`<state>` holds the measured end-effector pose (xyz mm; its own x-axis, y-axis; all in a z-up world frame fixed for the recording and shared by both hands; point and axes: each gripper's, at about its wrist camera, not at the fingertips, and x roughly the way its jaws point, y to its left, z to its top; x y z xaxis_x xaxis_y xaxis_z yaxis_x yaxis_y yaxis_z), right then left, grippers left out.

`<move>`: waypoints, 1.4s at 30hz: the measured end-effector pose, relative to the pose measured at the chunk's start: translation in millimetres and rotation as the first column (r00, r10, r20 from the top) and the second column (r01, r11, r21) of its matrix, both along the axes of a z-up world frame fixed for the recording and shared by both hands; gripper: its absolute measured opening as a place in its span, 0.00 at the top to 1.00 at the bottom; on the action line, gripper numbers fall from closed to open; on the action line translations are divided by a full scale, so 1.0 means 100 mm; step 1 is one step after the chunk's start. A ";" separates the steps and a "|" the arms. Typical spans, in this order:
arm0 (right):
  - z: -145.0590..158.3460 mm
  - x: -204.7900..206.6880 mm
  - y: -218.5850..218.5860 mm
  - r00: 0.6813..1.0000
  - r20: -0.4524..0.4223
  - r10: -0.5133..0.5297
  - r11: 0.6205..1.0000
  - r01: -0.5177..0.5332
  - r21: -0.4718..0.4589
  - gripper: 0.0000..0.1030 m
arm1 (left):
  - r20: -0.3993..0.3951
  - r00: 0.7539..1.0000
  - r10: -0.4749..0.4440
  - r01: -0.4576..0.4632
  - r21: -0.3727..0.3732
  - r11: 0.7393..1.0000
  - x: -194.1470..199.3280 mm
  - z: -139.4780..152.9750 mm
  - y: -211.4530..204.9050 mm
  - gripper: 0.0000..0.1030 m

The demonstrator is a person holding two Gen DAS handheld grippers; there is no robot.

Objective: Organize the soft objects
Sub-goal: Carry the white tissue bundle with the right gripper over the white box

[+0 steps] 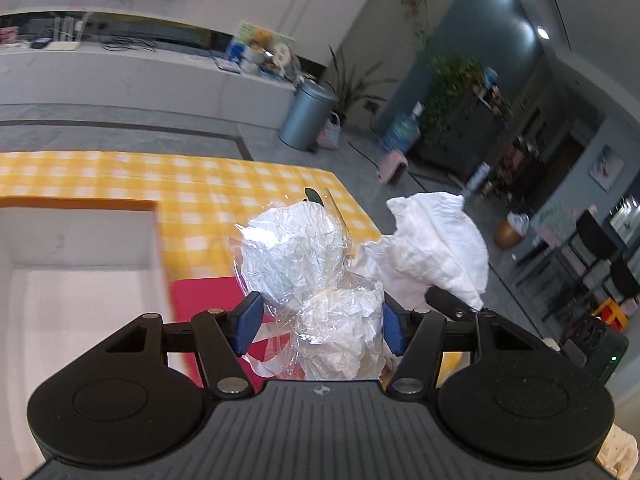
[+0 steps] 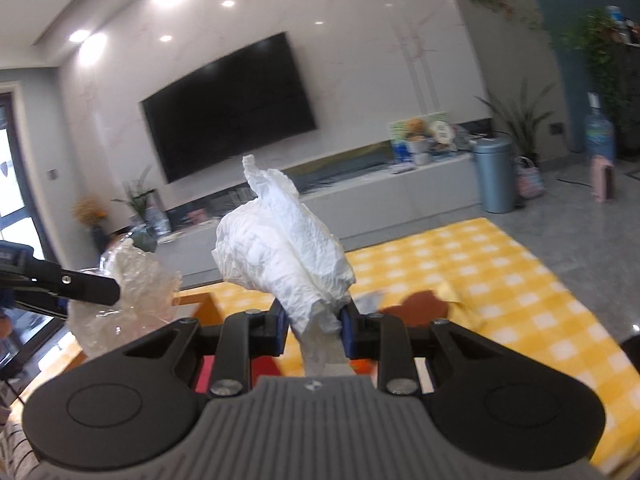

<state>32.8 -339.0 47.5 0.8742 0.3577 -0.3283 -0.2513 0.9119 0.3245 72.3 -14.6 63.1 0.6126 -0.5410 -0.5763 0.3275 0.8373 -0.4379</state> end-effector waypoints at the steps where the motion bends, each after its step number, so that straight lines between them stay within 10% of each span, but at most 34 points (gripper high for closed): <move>1: 0.03 -0.01 0.06 1.000 0.008 0.017 1.000 -0.017 -0.004 0.76 | 0.007 1.000 0.013 -0.013 0.004 1.000 -0.04 0.00 0.07 0.32; 14: 0.36 -0.11 0.94 0.984 -0.004 0.177 0.983 -0.177 0.041 0.76 | 0.034 0.973 0.228 -0.230 0.142 0.963 -0.33 -0.26 0.81 0.32; 25: 0.26 -0.05 2.06 0.945 -0.103 0.311 0.949 -0.315 -0.021 0.76 | 0.011 0.982 0.189 -0.186 0.248 0.951 -0.46 -0.48 1.01 0.32; 36: -0.16 0.09 2.68 0.930 -0.244 0.275 0.941 -0.312 -0.128 0.76 | 0.005 0.962 0.273 -0.231 0.549 0.803 -0.57 -0.64 0.82 0.32; 42: -0.29 0.10 2.71 0.932 -0.268 0.244 0.938 -0.297 -0.179 0.76 | 0.010 0.959 0.284 -0.248 0.515 0.820 -0.69 -0.54 0.88 0.25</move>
